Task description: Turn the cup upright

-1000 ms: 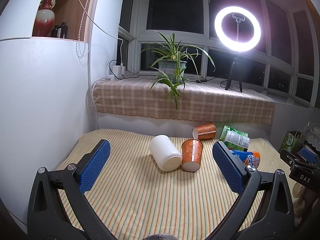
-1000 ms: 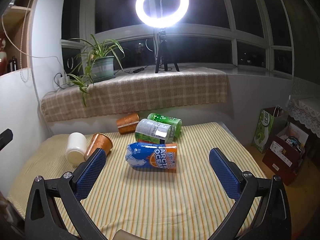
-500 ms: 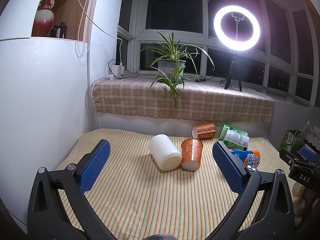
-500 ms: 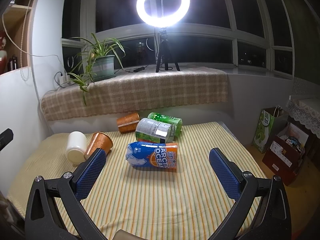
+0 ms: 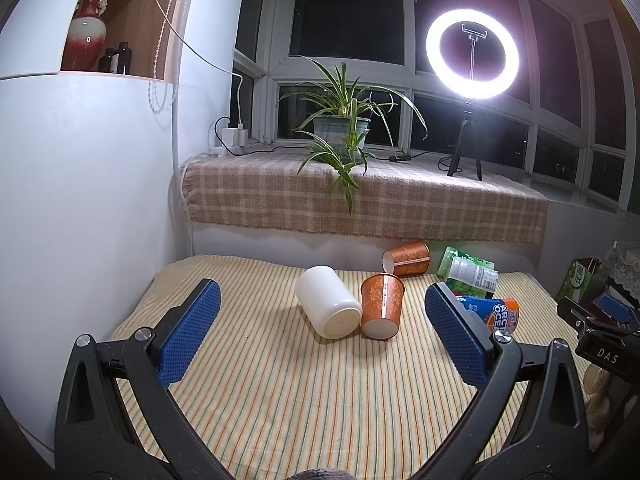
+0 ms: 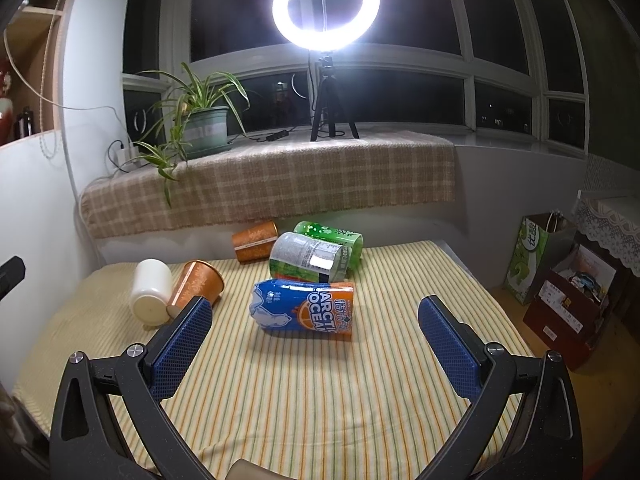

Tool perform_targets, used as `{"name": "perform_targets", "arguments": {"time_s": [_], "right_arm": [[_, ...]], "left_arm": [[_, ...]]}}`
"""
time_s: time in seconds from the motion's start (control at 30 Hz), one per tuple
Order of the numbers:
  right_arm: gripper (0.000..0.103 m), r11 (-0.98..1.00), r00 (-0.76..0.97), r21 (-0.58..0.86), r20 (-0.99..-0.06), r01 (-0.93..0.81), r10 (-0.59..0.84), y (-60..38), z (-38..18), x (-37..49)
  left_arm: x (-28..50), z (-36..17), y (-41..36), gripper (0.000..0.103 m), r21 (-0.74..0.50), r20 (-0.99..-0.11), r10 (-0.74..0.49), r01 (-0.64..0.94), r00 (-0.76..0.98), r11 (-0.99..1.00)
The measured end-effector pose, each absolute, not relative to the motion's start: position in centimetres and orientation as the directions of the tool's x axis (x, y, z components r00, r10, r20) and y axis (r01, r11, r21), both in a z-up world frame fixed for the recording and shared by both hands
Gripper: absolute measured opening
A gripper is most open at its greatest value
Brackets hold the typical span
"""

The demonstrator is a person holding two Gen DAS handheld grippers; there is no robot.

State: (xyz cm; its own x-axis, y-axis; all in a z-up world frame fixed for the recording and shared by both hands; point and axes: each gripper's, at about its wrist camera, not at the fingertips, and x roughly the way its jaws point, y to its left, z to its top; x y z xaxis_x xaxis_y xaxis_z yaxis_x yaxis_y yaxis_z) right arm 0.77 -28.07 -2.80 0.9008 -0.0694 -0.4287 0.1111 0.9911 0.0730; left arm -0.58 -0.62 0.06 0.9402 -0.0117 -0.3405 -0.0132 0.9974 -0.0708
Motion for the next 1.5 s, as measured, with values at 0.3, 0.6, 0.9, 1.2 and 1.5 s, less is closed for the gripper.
{"name": "perform_targets", "arguments": {"time_s": [0.3, 0.6, 0.9, 1.2, 1.5], "right_arm": [[0.102, 0.990, 0.898, 0.073, -0.434, 0.117, -0.074, -28.5, -2.8, 0.9], [0.102, 0.985, 0.889, 0.070, -0.444, 0.157, -0.111, -29.7, -3.1, 0.7], [0.103, 0.971, 0.862, 0.071, -0.478, 0.226, -0.166, -32.2, -4.4, 0.1], [0.102, 0.979, 0.865, 0.082, -0.487, 0.184, -0.122, -33.7, -4.3, 1.3], [0.102, 0.987, 0.790, -0.007, -0.601, -0.158, 0.122, -34.2, -2.2, 12.0]], "left_arm": [[-0.5, 0.0, -0.9, 0.103, -0.059, -0.339, -0.022, 0.002, 0.940, 0.998], [1.6, -1.1, -2.6, 0.103, -0.011, -0.393, -0.127, 0.133, 0.911, 0.991], [5.9, -2.0, -7.1, 0.103, 0.092, -0.481, -0.283, 0.369, 0.830, 0.925], [11.5, -2.0, -11.4, 0.103, 0.154, -0.553, -0.328, 0.480, 0.766, 0.863], [12.0, -3.0, -10.4, 0.103, 0.062, -0.604, -0.360, 0.492, 0.711, 0.868]]}}
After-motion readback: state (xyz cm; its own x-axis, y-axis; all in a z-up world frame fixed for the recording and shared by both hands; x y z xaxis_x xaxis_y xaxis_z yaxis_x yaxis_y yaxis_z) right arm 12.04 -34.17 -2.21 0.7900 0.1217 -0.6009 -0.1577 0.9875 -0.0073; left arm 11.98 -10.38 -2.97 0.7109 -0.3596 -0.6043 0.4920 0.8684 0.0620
